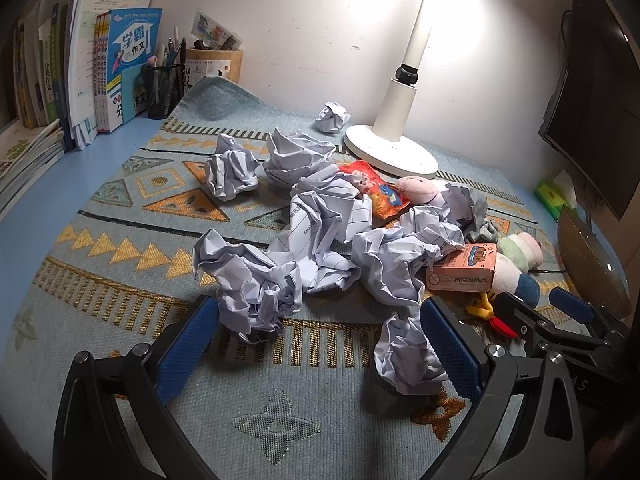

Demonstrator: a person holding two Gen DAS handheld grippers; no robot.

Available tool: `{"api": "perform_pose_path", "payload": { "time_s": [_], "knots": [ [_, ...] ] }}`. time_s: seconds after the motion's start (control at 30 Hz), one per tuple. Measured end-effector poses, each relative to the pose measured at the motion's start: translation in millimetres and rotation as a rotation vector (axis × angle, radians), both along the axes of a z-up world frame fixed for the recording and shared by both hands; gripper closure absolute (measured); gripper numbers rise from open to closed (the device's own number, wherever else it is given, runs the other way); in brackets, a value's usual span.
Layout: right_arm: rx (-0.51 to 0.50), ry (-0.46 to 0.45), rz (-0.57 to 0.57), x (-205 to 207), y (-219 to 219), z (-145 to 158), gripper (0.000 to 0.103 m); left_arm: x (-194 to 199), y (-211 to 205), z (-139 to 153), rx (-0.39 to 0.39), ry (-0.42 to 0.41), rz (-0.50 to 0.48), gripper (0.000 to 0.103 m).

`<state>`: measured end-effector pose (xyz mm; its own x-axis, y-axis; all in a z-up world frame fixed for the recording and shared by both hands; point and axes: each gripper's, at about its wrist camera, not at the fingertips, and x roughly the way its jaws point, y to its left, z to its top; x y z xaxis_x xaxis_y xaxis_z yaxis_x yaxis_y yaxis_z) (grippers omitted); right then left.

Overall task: Organize objects
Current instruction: 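Move left tool toward a paper ball while right tool approaches the white plush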

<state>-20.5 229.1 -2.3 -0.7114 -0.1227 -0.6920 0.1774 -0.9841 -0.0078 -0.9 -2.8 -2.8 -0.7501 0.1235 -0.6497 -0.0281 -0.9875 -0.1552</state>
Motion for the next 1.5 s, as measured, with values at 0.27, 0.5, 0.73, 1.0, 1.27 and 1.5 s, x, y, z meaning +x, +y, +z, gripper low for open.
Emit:
{"api": "perform_pose_path", "payload": {
  "time_s": [0.27, 0.5, 0.73, 1.0, 1.27, 1.5],
  "knots": [
    [0.012, -0.002, 0.000, 0, -1, 0, 0.000, 0, 1, 0, 0.007, 0.022, -0.001, 0.002],
    [0.014, -0.004, 0.000, 0, 0, 0, 0.000, -1, 0, 0, 0.026, 0.021, -0.003, 0.002],
    [0.009, 0.008, -0.002, 3, 2, 3, 0.000, 4, -4, 3, 0.042, 0.089, -0.014, 0.002],
    [-0.077, -0.042, -0.002, 21, 41, 16, 0.000, 19, -2, 7, 0.073, 0.050, -0.123, 0.002],
    [-0.183, -0.135, 0.067, 33, 74, 9, 0.012, 29, 46, 5, 0.011, -0.013, -0.287, 0.004],
    [-0.105, -0.158, 0.120, 6, 45, 9, 0.026, 8, 65, -4, 0.019, -0.098, -0.317, 0.030]
  ]
}}
